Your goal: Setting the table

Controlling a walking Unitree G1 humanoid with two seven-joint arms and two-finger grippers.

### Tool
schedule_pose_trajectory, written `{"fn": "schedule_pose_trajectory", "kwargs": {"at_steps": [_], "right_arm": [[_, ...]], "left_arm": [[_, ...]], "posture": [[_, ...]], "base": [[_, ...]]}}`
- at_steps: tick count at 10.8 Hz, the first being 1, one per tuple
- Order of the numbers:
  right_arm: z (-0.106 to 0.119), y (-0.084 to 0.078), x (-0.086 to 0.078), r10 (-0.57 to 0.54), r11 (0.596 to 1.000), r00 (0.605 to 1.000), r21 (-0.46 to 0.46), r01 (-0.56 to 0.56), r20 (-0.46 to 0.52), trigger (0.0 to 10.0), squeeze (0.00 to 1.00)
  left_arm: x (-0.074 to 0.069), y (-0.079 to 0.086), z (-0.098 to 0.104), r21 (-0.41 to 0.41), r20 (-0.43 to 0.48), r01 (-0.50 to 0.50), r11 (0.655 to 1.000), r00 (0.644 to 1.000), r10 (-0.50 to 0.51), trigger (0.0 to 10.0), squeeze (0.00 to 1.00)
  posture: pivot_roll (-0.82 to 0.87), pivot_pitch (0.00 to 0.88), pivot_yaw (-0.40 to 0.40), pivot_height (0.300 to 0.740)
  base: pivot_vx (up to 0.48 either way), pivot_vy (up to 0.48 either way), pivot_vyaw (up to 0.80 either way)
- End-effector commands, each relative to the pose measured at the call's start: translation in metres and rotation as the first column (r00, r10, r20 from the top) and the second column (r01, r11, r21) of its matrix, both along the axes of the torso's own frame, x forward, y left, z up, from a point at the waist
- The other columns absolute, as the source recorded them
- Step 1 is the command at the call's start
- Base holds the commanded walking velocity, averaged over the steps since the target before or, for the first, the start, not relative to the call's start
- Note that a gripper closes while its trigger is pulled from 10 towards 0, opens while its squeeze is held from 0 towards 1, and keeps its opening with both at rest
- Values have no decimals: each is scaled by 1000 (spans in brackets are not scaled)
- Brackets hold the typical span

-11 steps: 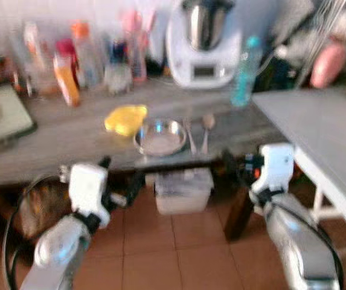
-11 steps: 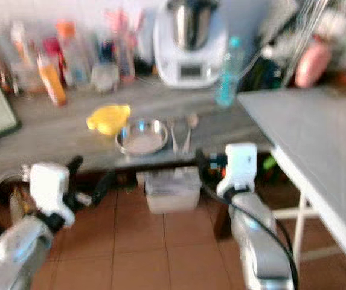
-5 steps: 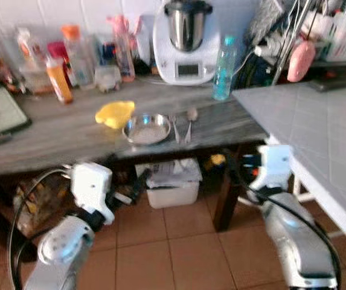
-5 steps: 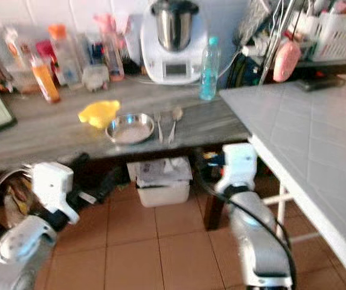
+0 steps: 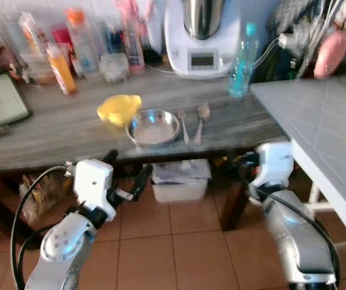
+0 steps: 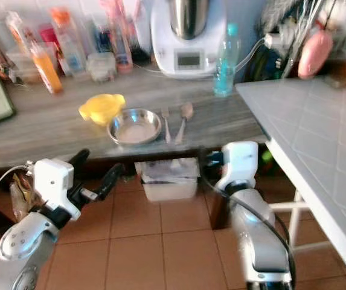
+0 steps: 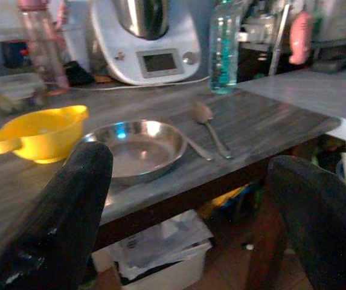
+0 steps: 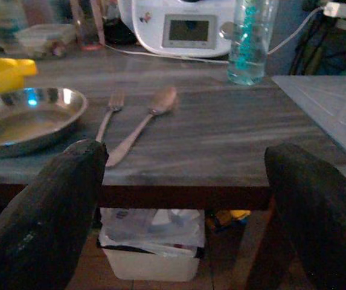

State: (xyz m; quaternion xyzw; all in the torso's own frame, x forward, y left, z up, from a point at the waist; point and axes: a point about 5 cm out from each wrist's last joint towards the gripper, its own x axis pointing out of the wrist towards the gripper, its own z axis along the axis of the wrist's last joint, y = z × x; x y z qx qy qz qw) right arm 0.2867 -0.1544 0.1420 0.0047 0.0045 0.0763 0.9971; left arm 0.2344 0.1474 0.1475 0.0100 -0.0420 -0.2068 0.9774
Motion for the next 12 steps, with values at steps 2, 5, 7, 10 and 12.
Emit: {"fn": "schedule_pose_trajectory", "kwargs": {"at_steps": [2,5,7,10,12], "right_arm": [[7,4,2,-6,1000,999,4,5,33,10000,0],[8,-7,-1,-40,999,999,-10,40,33,10000,0],[9,-12,-6,-53,998,998,-18,53,34,10000,0],[11,-22,-18,-99,994,994,-34,101,48,10000,0],[10,-23,-23,-117,992,992,-40,119,48,10000,0]], "left_arm": [[0,3,0,13,-3,-7,1000,1000,7,10000,0],[0,-1,0,-8,4,16,1000,1000,-16,10000,0],[0,0,-3,-7,-2,16,1000,1000,-16,10000,0],[1,0,-5,-10,-1,13,1000,1000,-13,10000,0],[2,-1,-5,-12,2,19,1000,1000,-19,10000,0]], "posture": [[106,16,17,740],[88,18,14,740],[81,21,12,740],[69,24,16,740],[66,23,16,740]], "base": [[0,0,0],[0,0,-310],[122,0,-203],[324,0,0],[403,0,0]]}}
